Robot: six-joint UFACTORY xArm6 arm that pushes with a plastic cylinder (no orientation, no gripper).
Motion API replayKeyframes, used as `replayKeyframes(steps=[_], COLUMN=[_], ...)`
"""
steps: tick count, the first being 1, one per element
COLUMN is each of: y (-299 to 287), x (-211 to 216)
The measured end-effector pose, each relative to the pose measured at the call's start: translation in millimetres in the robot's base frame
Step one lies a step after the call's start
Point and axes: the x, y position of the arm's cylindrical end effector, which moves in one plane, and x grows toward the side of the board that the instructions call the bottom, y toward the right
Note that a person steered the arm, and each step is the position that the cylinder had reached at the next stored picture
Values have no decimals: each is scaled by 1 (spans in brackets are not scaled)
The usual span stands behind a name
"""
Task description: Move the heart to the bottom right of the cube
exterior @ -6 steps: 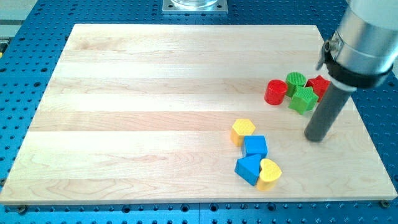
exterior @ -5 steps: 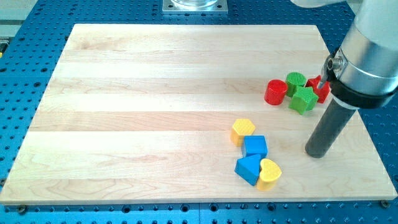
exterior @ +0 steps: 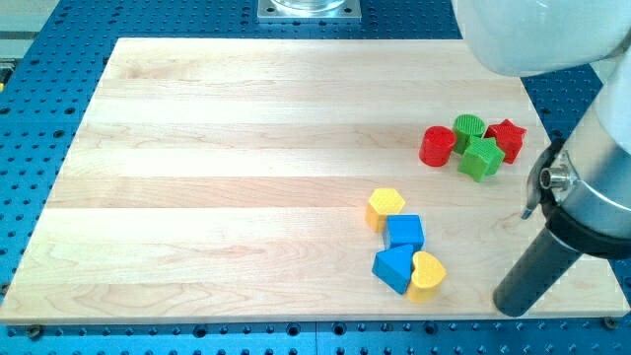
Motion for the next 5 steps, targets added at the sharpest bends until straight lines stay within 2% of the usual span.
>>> replayKeyframes(steps=[2,3,5], y=[-54,-108,-138], x=[1,1,-4])
